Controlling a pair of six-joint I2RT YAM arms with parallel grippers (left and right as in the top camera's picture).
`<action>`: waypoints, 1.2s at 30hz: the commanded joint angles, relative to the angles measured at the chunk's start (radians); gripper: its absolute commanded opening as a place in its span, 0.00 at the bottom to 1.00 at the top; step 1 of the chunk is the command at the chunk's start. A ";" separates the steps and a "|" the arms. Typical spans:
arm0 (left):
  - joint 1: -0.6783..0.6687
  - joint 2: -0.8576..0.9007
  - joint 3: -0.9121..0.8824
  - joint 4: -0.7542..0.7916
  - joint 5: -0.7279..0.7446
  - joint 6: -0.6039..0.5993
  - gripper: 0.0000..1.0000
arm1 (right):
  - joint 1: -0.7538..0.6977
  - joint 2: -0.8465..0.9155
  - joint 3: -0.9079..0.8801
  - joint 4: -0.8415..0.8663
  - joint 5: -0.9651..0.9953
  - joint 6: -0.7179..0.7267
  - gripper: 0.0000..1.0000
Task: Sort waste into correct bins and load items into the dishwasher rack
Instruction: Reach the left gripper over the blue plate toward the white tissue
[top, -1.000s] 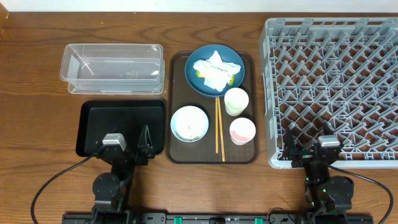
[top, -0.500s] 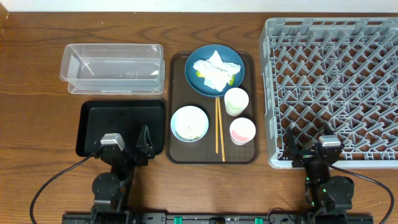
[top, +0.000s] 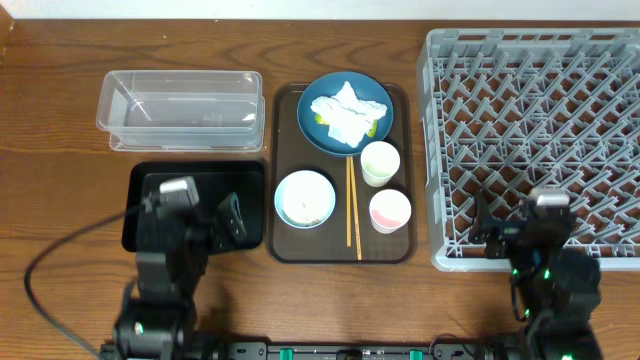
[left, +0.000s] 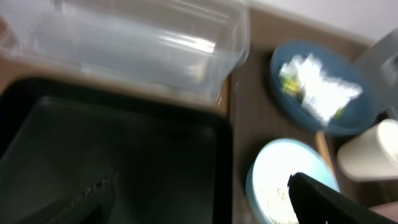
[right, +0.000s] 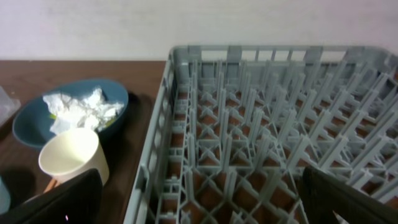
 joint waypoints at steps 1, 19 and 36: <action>0.006 0.173 0.158 -0.109 0.003 0.015 0.92 | 0.005 0.124 0.127 -0.082 0.004 0.010 0.99; 0.006 0.523 0.523 -0.418 0.145 0.021 0.91 | 0.005 0.408 0.380 -0.342 -0.037 0.010 0.99; -0.212 1.004 0.918 -0.114 0.096 0.092 0.91 | 0.005 0.408 0.380 -0.339 -0.037 0.010 0.99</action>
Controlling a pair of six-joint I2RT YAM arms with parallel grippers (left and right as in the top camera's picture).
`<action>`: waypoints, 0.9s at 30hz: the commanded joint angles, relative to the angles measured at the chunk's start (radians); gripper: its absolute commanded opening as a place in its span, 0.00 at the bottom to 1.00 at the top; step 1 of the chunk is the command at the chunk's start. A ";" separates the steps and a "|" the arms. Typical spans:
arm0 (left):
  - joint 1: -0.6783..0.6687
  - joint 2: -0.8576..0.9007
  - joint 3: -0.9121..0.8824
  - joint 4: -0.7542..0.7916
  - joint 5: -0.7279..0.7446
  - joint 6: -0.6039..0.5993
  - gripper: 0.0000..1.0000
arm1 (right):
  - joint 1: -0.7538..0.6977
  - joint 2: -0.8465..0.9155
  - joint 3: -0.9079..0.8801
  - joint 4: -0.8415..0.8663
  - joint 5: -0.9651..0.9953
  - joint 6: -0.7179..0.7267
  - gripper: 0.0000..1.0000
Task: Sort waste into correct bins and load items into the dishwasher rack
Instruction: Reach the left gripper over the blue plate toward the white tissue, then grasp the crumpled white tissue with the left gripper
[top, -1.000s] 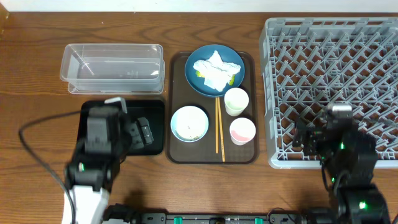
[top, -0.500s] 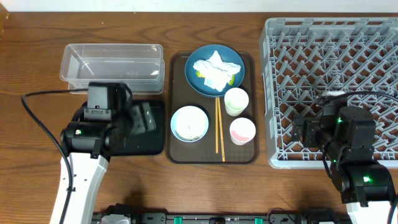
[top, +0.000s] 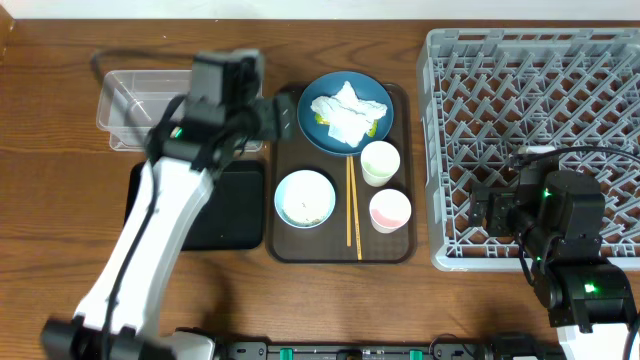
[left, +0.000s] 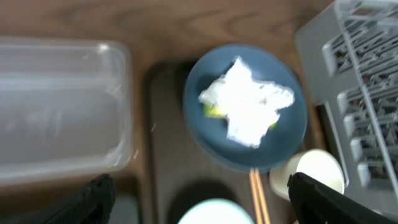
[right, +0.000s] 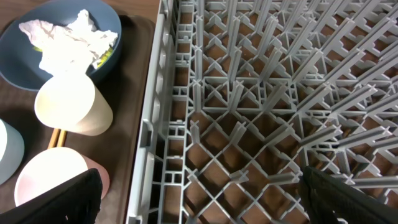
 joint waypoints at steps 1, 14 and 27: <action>-0.043 0.112 0.082 0.042 -0.016 0.022 0.91 | 0.005 -0.003 0.024 0.002 -0.008 0.007 0.99; -0.189 0.422 0.092 0.289 -0.016 0.021 0.91 | 0.005 -0.002 0.024 -0.007 -0.008 0.007 0.99; -0.229 0.563 0.092 0.324 -0.016 0.021 0.83 | 0.005 -0.002 0.024 -0.024 -0.008 0.007 0.99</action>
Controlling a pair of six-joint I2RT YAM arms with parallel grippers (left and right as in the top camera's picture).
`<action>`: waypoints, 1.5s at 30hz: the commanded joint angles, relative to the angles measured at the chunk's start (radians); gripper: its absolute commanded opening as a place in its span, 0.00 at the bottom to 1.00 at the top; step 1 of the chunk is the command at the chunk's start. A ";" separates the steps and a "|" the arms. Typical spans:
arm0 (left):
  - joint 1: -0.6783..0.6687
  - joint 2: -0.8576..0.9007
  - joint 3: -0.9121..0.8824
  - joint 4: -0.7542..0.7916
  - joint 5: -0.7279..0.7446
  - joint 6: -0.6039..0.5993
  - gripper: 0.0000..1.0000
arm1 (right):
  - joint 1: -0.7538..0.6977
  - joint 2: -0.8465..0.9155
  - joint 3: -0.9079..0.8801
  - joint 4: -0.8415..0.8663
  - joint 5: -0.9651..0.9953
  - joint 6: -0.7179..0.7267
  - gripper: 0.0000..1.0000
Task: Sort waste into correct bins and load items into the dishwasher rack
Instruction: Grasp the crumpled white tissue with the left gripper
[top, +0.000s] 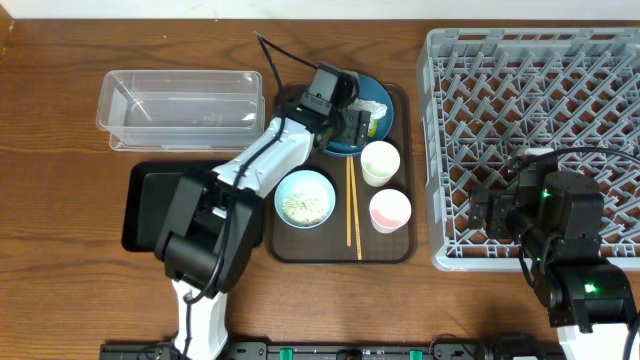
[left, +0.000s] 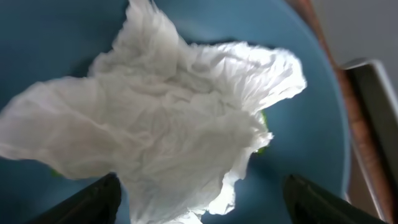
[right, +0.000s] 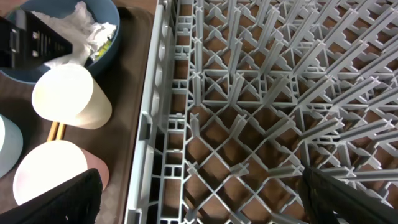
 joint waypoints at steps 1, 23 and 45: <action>-0.006 0.029 0.018 0.000 -0.010 0.014 0.82 | 0.005 -0.002 0.024 0.000 -0.008 0.007 0.99; -0.013 0.037 0.002 -0.026 -0.060 0.013 0.66 | 0.005 -0.002 0.024 -0.001 -0.008 0.007 0.99; -0.013 0.046 -0.010 -0.018 -0.066 0.013 0.15 | 0.005 -0.002 0.024 -0.001 -0.008 0.007 0.99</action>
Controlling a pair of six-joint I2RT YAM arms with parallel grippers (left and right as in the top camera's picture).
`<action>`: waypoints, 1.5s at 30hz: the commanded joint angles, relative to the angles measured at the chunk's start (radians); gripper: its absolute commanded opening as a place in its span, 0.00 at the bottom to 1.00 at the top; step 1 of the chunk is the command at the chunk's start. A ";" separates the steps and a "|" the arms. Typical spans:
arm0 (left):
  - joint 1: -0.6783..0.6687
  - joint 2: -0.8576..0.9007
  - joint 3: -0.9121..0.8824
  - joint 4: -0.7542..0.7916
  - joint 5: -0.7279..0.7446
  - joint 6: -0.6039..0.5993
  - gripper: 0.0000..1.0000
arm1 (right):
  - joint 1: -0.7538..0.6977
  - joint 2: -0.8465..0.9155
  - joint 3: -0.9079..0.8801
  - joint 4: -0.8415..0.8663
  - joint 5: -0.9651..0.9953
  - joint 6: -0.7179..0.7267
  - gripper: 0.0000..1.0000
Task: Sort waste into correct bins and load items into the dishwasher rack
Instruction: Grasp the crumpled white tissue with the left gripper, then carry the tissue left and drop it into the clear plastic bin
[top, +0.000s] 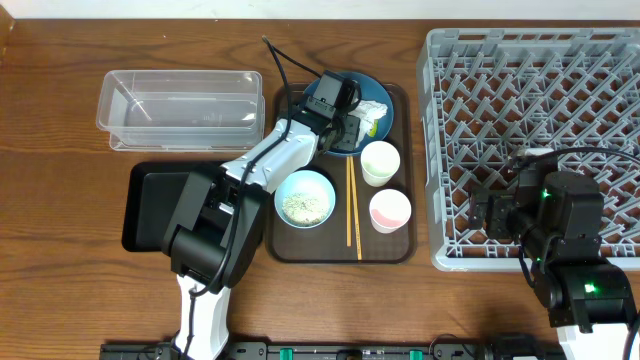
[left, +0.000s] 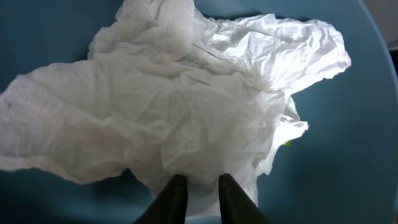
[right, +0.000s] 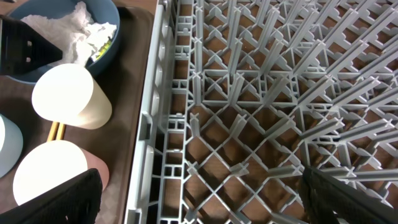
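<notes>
A crumpled white napkin (left: 186, 106) lies on the blue plate (left: 348, 143), with a bit of green scrap (left: 288, 142) at its edge. My left gripper (left: 202, 190) is down on the plate, its two dark fingers nearly together and pinching the napkin's near fold. From overhead the left gripper (top: 343, 108) covers most of the plate (top: 378, 90) on the brown tray (top: 285, 245). My right gripper (right: 199, 208) is open over the front left of the grey dishwasher rack (right: 261, 93), holding nothing.
The tray also carries a cream cup (top: 380, 162), a pink cup (top: 390, 211), a light blue bowl (top: 304, 198) with crumbs and chopsticks (top: 350, 205). A clear bin (top: 183, 108) and a black bin (top: 150, 205) stand left of the tray. The rack (top: 540, 130) fills the right side.
My left gripper's fingers, spread wide over the napkin before, now stand close together pinching its near fold. The right arm has not moved.
Both arms first sat low at the table's front, the left over the black bin. The left gripper then stood open beside the clear bin, then low over the plate's napkin, and now it is shut on the napkin. The right gripper rose over the rack's front and stayed open.
</notes>
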 joint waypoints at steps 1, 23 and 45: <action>-0.004 0.021 -0.010 0.000 -0.016 0.012 0.11 | 0.005 -0.002 0.024 -0.001 -0.008 0.007 0.99; 0.037 -0.267 -0.007 -0.053 -0.087 0.016 0.06 | 0.005 -0.004 0.024 0.000 -0.008 0.007 0.99; 0.425 -0.443 -0.008 -0.164 -0.091 0.016 0.06 | 0.005 -0.003 0.024 0.001 -0.008 0.006 0.99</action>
